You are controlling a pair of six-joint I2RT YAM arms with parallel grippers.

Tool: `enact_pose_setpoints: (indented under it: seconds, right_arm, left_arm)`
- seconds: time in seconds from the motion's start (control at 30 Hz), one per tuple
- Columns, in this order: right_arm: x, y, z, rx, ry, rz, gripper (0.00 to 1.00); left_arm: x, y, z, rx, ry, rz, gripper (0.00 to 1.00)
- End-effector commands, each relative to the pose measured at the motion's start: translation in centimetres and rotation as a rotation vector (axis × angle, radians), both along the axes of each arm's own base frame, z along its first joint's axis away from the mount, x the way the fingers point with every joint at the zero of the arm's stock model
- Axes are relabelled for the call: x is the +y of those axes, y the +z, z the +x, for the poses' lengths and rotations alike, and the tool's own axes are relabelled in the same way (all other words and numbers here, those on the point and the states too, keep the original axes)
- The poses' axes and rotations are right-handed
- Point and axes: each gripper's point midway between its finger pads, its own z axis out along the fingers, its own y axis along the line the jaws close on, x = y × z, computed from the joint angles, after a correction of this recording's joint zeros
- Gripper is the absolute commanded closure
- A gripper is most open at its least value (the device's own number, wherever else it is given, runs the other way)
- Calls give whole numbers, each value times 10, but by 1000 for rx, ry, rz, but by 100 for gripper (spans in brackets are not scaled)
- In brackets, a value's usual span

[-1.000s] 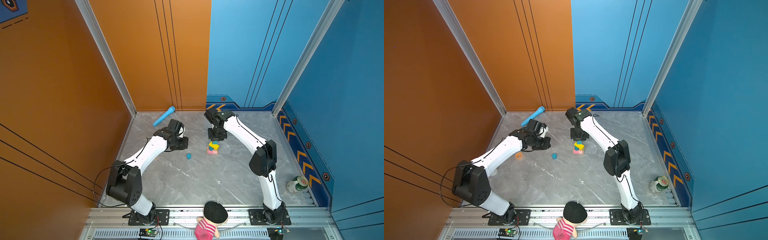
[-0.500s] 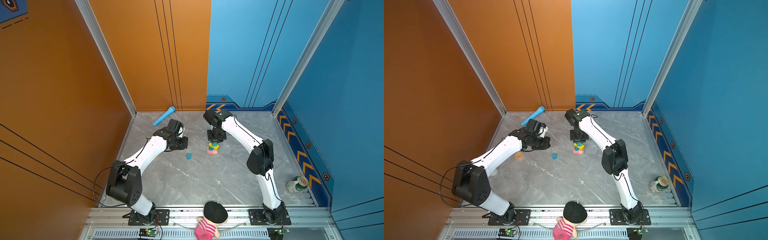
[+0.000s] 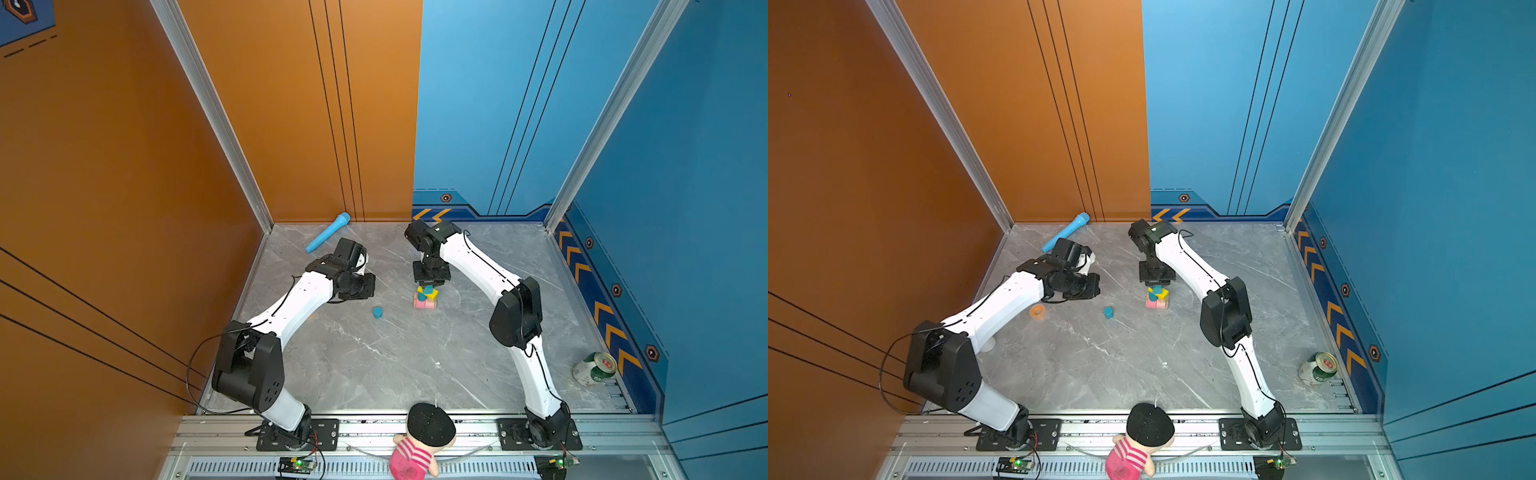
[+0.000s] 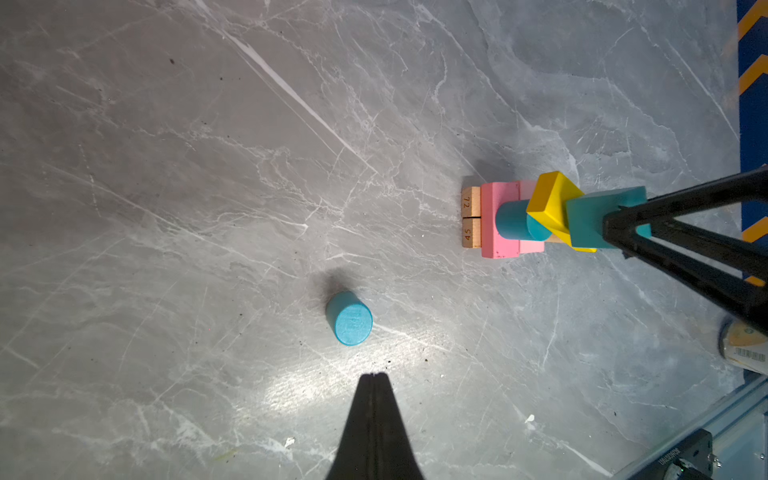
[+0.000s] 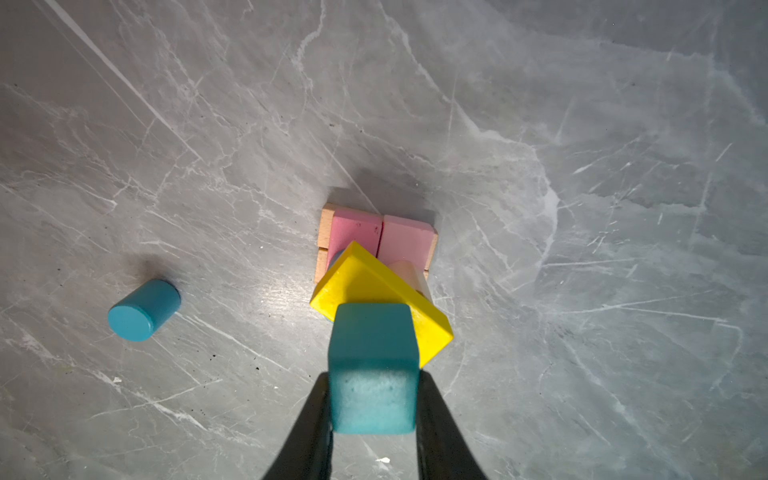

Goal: Build the wood block tower
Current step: 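Lower the teal cube onto the yellow block and open the right gripper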

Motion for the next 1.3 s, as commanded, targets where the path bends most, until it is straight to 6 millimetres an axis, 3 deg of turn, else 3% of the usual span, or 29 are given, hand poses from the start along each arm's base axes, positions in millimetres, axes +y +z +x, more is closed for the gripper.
enact_pose_setpoints:
  seconds: [0.0,0.53,1.27]
  right_arm:
    - [-5,3,1,0,-4,-19,89]
    - [-7,-2,2,6,-17,-29,85]
    - [-7,-10,2,22,-23,-39,63]
  left_arm:
    - [3,4,-3,-9,-4,-11,100]
    - [3,2,-3,-3,-3,-10,100]
    - [5,-2,-3,4,0,-9,100]
